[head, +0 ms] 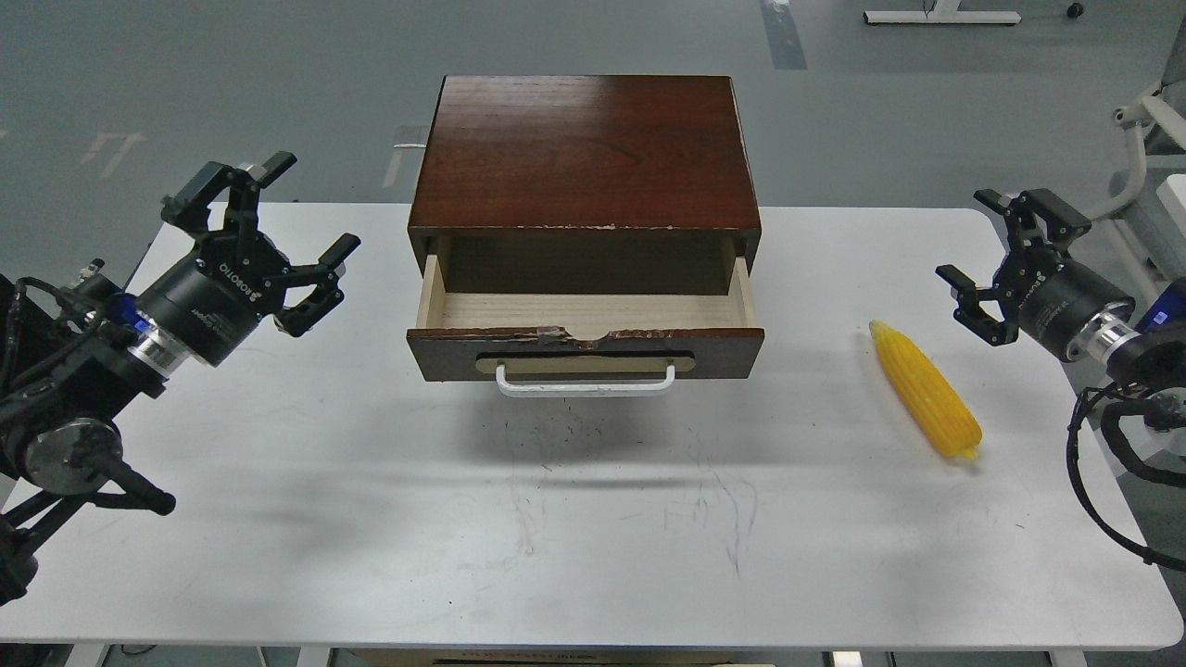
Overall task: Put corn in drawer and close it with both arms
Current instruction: 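Move the right gripper toward the yellow corn cob on the table, then lower the right gripper onto the corn cob and close it, then lift the corn cob with the right gripper above the chest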
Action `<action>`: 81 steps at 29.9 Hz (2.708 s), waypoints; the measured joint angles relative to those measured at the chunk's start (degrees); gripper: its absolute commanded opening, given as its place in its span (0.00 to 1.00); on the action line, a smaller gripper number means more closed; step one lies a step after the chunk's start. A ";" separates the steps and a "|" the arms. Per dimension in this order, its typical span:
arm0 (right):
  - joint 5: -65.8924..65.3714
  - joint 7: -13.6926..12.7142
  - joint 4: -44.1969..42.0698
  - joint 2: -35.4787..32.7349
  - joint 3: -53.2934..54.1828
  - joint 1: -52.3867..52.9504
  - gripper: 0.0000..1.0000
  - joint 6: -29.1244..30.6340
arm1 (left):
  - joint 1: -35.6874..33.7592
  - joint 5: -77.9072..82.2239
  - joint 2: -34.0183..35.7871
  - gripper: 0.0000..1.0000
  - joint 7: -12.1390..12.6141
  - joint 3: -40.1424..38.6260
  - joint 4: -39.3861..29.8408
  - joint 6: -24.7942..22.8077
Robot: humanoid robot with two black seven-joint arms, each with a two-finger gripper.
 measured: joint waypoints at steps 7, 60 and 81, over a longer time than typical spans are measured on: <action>-0.01 0.00 0.00 -0.08 -0.01 -0.18 0.99 0.00 | 0.61 0.08 -0.20 0.99 0.30 -0.04 -0.07 0.00; -82.80 0.00 2.65 -1.86 -15.64 10.19 0.97 -15.12 | -0.69 0.18 0.66 0.99 -1.19 -3.07 1.22 0.00; -82.62 0.01 3.21 -0.51 -18.11 10.03 0.15 -15.97 | -0.60 0.18 1.01 0.99 -1.19 -3.11 1.23 0.00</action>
